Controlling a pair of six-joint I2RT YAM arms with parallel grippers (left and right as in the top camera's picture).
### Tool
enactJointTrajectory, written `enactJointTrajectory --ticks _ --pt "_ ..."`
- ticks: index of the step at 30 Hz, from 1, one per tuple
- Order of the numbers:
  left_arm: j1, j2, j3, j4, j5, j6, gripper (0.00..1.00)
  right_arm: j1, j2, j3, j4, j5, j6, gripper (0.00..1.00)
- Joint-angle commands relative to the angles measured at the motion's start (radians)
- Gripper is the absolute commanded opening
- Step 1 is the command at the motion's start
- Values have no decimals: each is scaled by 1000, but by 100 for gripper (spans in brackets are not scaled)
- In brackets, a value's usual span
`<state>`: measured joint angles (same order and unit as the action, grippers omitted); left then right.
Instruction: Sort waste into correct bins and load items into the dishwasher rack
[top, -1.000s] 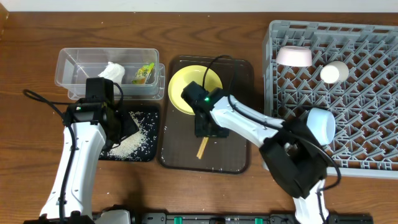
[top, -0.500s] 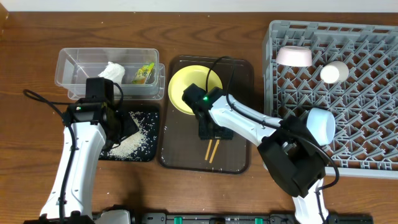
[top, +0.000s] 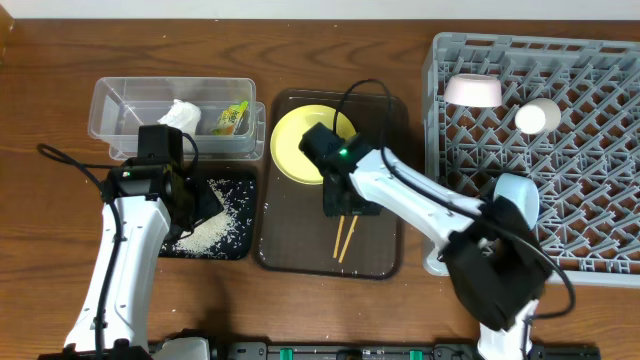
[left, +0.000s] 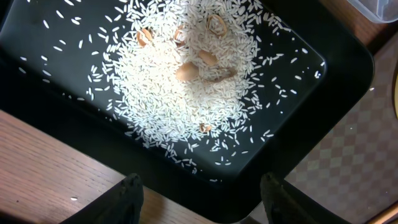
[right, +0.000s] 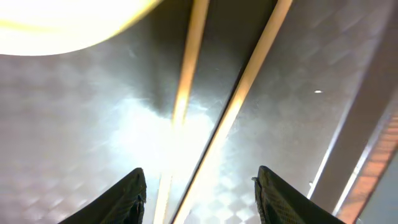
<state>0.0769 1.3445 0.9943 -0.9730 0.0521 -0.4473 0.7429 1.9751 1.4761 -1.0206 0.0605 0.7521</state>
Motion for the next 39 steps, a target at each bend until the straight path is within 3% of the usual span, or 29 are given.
enactJointTrajectory --ticks 1,12,32,35,39 --pt "3 -6 5 -6 -13 9 64 -46 -27 -4 -5 13 -14 55" --pt "3 -6 5 -6 -13 9 64 -68 -26 -35 -17 14 -5 54" --pt "3 -6 5 -19 -13 9 64 -61 -26 -250 211 -62 -5 52" --pt "3 -6 5 -19 -13 9 64 -61 -26 -256 216 -67 -5 49" --pt "3 -6 5 -18 -13 9 64 -64 -26 -256 214 -60 -5 36"
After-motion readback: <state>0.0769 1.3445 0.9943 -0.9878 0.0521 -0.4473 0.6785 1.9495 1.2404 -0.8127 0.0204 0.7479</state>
